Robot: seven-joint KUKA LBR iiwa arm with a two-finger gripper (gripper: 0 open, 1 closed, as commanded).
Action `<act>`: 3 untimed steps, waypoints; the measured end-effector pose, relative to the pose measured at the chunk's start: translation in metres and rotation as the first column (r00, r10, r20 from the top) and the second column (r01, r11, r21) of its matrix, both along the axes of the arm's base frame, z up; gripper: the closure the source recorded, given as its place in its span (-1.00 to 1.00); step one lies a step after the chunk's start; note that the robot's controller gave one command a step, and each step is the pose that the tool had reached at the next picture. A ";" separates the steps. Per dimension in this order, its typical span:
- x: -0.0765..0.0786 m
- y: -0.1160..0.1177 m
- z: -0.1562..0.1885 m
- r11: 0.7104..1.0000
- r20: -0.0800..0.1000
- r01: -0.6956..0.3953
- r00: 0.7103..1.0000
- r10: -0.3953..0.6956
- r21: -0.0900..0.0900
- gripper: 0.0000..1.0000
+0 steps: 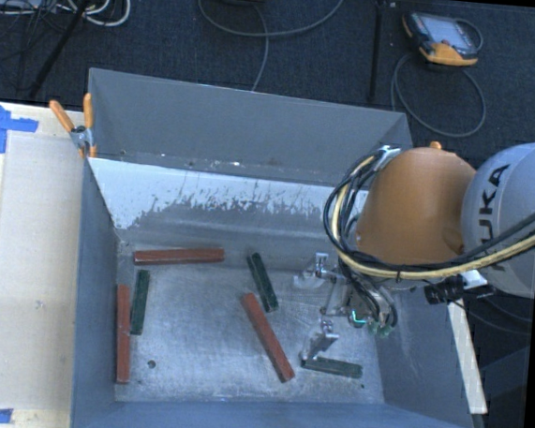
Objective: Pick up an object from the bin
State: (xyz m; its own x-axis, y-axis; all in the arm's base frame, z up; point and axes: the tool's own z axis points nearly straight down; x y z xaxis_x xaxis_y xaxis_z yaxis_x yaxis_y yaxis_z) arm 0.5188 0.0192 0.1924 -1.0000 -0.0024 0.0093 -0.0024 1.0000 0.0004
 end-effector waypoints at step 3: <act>-0.029 -0.047 -0.092 0.982 0.007 -0.191 0.982 0.191 0.001 1.00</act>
Offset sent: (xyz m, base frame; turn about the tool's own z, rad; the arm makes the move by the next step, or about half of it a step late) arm -0.0405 -0.0399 -0.0715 -0.1309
